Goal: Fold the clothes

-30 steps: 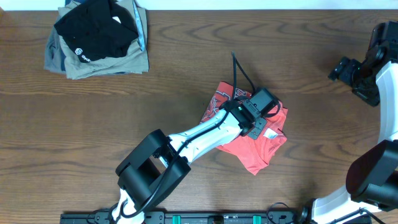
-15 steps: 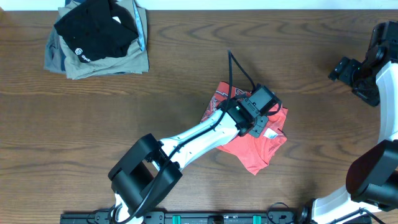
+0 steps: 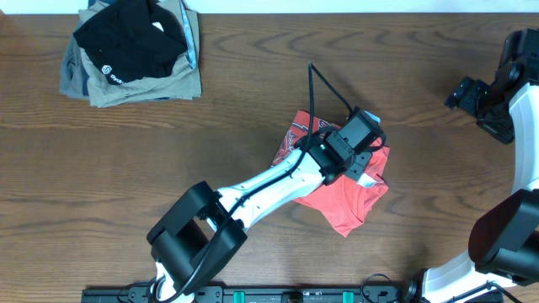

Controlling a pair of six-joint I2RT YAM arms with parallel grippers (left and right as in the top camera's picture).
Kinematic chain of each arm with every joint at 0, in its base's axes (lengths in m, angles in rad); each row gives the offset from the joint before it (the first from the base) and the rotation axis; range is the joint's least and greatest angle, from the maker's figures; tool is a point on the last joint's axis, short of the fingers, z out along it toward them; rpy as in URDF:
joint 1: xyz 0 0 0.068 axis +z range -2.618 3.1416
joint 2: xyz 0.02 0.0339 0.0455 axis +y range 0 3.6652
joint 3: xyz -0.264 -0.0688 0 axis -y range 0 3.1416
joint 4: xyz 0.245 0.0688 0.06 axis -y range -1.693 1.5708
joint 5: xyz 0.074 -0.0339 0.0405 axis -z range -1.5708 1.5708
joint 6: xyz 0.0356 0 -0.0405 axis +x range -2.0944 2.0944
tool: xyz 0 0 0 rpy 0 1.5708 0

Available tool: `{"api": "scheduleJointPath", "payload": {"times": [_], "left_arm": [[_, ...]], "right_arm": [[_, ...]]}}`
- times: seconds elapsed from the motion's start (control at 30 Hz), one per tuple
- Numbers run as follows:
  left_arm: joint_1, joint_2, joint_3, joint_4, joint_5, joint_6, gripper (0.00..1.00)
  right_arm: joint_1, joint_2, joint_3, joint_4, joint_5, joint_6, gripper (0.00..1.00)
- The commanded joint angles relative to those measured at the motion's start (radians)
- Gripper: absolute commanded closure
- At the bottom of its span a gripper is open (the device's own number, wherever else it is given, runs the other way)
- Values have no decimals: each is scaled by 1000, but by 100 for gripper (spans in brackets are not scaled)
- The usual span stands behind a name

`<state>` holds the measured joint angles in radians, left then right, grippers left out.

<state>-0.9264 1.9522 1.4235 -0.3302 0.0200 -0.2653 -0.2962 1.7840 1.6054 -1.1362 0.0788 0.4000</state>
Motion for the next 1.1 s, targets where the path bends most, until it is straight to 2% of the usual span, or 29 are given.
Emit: {"api": "scheduleJointPath", "payload": {"times": [0.0, 0.2, 0.33, 0.53, 1.07], "left_arm": [[-6, 23, 14, 25, -2, -2, 65], [-6, 91, 14, 116, 101, -2, 66], [-6, 135, 14, 169, 119, -35, 76], [-6, 202, 14, 260, 119, -54, 80], [-6, 298, 14, 573, 118, -70, 81]], "right_arm": [[8, -2, 9, 0, 7, -12, 1], [8, -2, 9, 0, 7, -12, 1], [8, -2, 9, 0, 7, -13, 1], [8, -2, 9, 0, 7, -13, 1], [8, -2, 9, 0, 7, -12, 1]]}}
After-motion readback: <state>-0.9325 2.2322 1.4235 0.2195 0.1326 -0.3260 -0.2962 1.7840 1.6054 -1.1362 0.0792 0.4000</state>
